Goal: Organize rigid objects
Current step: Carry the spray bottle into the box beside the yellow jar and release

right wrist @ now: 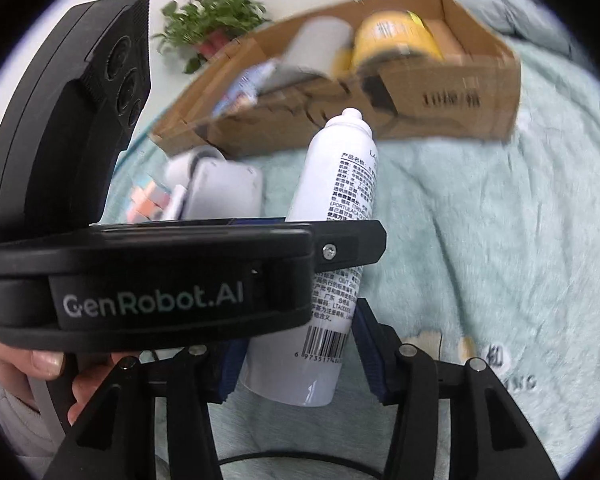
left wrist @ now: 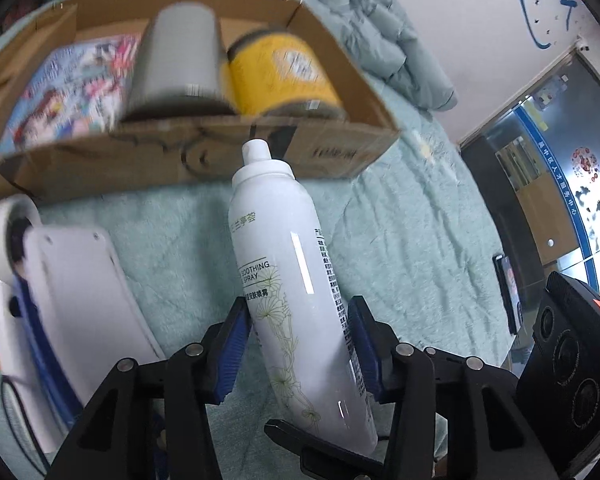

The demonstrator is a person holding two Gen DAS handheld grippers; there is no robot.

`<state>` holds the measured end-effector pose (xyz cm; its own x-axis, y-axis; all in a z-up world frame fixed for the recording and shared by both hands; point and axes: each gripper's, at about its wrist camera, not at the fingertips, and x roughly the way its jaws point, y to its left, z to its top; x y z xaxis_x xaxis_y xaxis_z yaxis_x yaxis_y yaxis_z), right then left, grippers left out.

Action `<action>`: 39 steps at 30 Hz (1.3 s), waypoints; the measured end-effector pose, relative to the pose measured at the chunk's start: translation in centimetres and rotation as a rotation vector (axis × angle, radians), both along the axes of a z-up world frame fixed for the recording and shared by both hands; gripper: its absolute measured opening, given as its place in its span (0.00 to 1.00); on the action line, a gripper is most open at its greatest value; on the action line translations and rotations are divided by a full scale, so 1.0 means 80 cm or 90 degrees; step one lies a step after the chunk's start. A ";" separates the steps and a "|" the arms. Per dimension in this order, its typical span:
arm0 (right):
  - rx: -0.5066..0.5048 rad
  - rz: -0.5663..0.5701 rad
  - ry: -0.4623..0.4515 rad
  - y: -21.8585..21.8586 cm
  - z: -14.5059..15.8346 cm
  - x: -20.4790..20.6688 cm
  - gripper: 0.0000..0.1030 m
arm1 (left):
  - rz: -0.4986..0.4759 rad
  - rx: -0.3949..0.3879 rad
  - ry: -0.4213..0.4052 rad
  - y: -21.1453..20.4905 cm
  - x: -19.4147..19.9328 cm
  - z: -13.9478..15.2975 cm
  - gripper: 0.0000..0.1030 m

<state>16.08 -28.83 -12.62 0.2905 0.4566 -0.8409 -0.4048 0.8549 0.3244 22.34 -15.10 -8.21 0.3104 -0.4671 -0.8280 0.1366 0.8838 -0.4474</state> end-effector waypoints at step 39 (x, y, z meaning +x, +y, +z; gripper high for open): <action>0.016 -0.013 -0.198 -0.019 0.134 0.136 0.43 | -0.010 0.006 -0.188 -0.031 0.146 0.167 0.43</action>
